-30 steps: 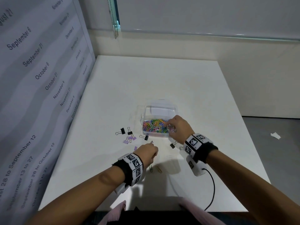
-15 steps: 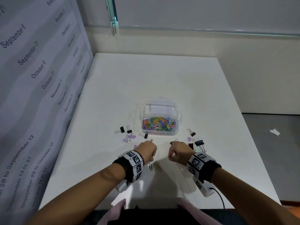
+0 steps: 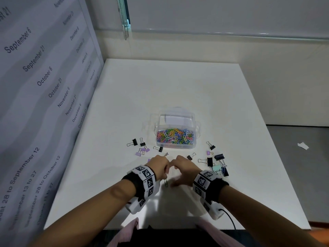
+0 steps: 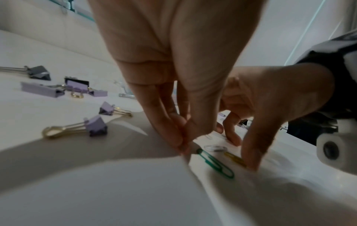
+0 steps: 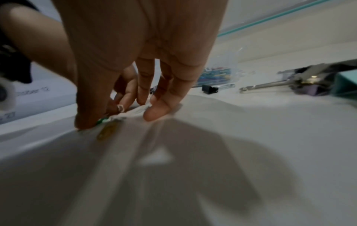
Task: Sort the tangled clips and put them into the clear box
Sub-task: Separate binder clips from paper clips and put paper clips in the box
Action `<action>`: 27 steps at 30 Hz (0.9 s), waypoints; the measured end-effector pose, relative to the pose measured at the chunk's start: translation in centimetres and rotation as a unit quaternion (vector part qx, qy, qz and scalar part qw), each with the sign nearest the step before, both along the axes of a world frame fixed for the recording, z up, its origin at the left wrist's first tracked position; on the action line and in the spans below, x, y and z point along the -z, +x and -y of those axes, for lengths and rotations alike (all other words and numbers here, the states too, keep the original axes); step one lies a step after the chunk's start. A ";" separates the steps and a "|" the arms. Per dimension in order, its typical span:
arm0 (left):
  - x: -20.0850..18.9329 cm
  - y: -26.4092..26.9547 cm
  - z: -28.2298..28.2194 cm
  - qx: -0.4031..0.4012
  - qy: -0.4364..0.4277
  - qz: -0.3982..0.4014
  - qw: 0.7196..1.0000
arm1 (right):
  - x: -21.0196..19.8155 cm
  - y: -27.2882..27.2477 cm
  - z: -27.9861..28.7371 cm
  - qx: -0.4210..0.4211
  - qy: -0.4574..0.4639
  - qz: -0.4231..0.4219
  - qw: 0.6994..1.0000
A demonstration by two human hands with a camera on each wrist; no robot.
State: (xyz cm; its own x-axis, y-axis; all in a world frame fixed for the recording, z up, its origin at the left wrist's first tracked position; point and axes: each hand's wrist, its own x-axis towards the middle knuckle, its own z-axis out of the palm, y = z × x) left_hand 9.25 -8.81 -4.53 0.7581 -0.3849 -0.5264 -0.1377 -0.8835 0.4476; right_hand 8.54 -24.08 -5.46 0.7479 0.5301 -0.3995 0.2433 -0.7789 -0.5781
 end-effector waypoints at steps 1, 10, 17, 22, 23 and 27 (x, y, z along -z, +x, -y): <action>0.0 0.0 -0.2 -0.005 -0.008 0.000 1.000 | 0.2 -0.2 0.0 -0.012 0.006 0.001 1.000; -0.2 0.2 -0.9 -0.005 -0.024 -0.007 1.000 | -0.2 -0.9 1.1 -0.018 0.032 0.037 0.999; -3.9 4.3 0.1 -0.037 -0.085 0.098 0.991 | -0.8 -0.4 1.0 -0.036 -0.047 -0.008 0.998; -5.4 7.9 0.9 -0.128 -0.143 0.181 0.965 | -0.6 -0.2 0.9 -0.046 -0.076 -0.025 0.996; -5.4 8.3 1.0 -0.146 -0.146 0.180 0.962 | -0.4 -0.2 1.0 -0.041 -0.080 -0.028 0.996; -4.6 8.6 1.0 -0.145 -0.103 0.126 0.976 | 0.0 -0.2 1.1 -0.031 -0.075 -0.015 0.997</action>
